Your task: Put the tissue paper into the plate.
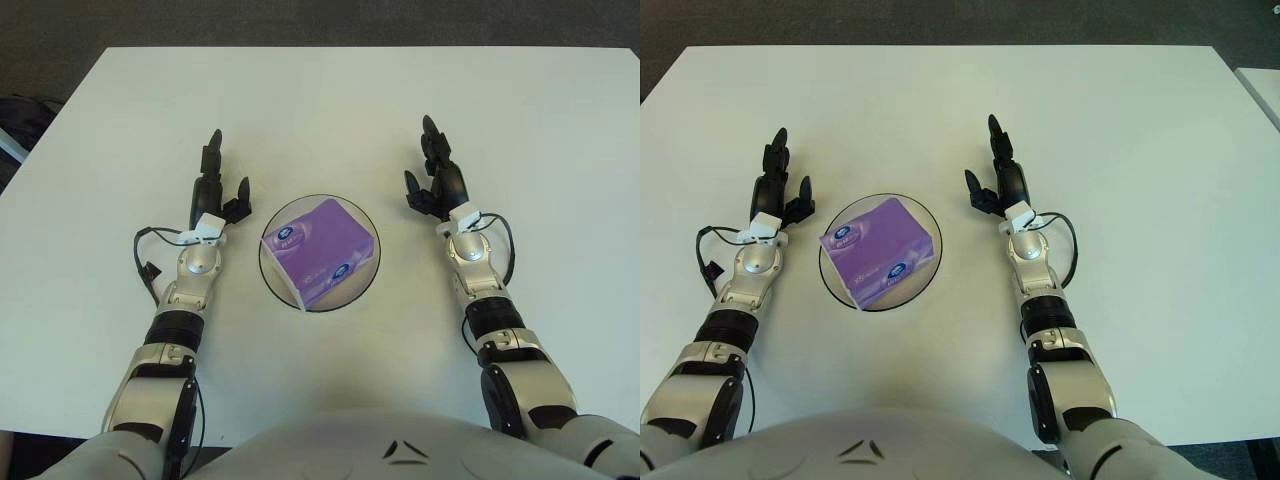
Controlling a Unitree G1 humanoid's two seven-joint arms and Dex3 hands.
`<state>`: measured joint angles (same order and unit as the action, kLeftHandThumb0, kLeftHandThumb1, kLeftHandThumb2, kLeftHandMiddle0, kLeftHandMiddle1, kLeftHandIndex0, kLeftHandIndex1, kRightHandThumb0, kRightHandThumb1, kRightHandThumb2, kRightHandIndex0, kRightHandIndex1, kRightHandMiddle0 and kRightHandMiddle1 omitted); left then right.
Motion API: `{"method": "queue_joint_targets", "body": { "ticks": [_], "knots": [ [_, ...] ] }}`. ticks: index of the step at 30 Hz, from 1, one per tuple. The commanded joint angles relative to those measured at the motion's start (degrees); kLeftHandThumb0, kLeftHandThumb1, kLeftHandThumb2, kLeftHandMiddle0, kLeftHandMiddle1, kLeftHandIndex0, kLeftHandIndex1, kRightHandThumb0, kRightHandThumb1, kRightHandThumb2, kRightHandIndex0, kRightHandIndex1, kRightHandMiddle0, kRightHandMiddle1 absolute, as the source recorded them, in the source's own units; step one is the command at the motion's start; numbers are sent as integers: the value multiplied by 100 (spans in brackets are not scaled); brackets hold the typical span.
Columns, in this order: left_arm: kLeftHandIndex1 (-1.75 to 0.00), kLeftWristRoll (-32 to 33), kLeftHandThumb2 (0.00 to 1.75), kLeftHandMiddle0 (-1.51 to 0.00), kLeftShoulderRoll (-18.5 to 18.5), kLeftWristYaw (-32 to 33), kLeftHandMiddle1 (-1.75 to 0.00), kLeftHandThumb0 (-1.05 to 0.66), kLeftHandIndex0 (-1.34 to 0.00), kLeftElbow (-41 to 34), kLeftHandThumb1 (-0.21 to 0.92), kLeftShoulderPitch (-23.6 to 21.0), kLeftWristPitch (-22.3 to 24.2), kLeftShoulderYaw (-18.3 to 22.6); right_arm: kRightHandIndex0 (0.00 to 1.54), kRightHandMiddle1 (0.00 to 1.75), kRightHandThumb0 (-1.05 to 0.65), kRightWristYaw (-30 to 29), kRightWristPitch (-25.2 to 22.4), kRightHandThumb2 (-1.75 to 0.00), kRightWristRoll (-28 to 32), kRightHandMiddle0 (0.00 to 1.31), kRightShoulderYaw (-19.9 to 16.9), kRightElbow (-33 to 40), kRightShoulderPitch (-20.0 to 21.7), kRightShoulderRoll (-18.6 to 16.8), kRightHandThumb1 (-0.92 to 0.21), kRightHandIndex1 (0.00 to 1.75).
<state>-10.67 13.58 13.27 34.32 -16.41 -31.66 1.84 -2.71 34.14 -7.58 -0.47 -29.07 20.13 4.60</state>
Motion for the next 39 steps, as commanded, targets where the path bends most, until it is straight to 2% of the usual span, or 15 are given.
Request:
{"method": "queue_joint_targets", "body": {
  "ticks": [1,7,15,25,39],
  "knots": [
    [-38,-12,82,-19,-635,-6,-1,-70,0,1050,92,1040,56,-273,0,0,-105,-170,-218,-75,-52,0,34,199,-557,-137,-92,0],
    [-37,-56,83,-19,-624,0,0,-70,0,1067,92,1012,58,-302,0,0,-104,-472,-375,-74,-265,0,82,242,-660,-228,-92,0],
    [-36,-59,80,-19,-629,0,0,-69,0,1050,92,1007,-2,-308,0,0,-99,-762,-352,-71,-423,0,151,67,-716,-281,-92,0],
    [-37,-58,79,-19,-639,13,0,-67,0,1013,92,1020,-32,-308,0,0,-97,-857,-375,-69,-419,0,187,-187,-662,-266,-92,0],
    [-34,-51,79,-17,-661,9,0,-68,0,901,92,1049,29,-316,0,0,-92,-995,-167,-72,-404,0,231,-579,-520,-220,-92,0]
  ]
}}
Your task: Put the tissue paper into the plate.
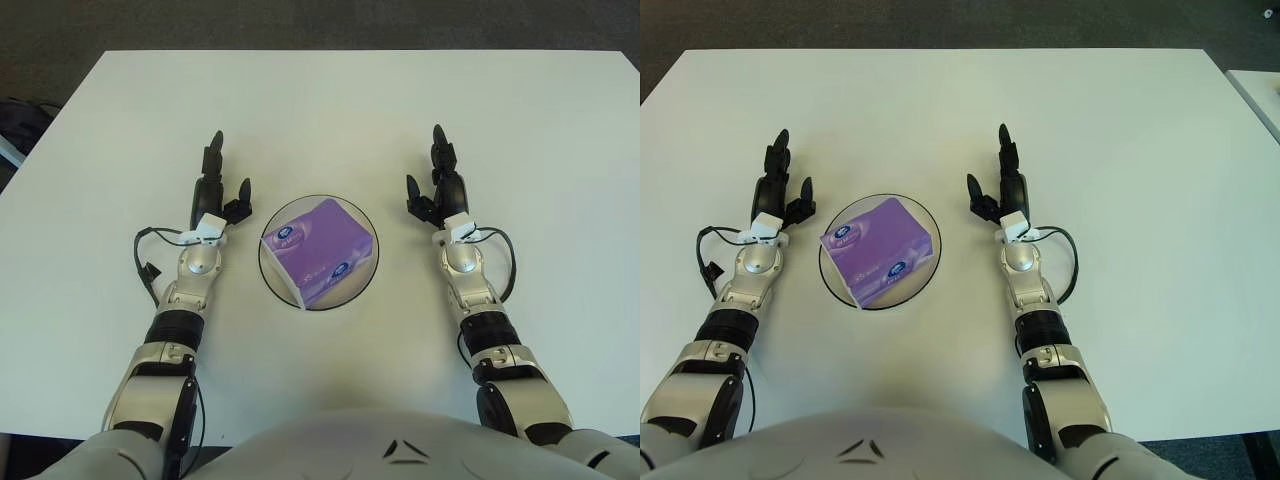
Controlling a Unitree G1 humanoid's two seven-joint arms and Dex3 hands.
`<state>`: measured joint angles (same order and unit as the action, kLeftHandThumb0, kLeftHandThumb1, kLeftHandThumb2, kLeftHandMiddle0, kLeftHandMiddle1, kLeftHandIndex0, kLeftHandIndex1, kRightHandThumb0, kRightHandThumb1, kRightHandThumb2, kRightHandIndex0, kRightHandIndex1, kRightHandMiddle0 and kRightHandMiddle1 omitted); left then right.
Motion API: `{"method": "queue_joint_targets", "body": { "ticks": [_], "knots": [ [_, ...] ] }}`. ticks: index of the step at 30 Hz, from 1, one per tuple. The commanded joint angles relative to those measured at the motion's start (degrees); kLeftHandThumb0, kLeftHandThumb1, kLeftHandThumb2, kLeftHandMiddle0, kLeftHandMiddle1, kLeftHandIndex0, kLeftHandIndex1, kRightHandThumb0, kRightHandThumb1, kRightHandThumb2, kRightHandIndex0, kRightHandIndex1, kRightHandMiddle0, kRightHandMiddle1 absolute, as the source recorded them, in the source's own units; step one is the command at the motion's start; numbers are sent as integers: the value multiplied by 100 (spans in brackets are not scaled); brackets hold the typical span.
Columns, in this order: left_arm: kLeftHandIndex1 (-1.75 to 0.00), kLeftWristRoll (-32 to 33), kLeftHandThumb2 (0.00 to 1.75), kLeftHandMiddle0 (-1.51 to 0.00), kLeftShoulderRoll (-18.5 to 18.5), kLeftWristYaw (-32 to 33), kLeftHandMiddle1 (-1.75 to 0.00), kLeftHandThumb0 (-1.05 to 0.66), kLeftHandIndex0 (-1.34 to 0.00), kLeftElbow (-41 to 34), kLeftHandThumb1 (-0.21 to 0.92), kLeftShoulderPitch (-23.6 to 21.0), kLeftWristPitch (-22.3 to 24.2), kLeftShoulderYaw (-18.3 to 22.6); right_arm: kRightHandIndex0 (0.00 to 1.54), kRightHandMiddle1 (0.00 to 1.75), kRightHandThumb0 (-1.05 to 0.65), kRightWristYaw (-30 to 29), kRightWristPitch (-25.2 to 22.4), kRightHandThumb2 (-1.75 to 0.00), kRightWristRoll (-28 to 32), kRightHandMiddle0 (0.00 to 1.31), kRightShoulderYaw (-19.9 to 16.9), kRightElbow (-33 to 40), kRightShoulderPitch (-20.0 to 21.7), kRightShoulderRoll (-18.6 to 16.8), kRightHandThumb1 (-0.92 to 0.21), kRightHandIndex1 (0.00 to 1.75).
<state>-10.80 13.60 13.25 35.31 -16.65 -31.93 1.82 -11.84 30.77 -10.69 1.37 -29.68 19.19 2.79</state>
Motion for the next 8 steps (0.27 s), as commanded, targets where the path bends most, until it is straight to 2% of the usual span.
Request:
{"method": "queue_joint_targets", "body": {
  "ticks": [1,8],
  "knots": [
    [-34,-37,80,-17,-664,11,0,-68,0,796,92,1076,57,-315,0,0,-92,-77,168,-73,-82,0,50,-529,-421,-36,-92,0],
    [-34,-34,80,-17,-667,6,0,-68,0,734,92,1098,64,-320,0,0,-90,-13,159,-74,4,0,48,-572,-396,-33,-92,0]
  ]
}}
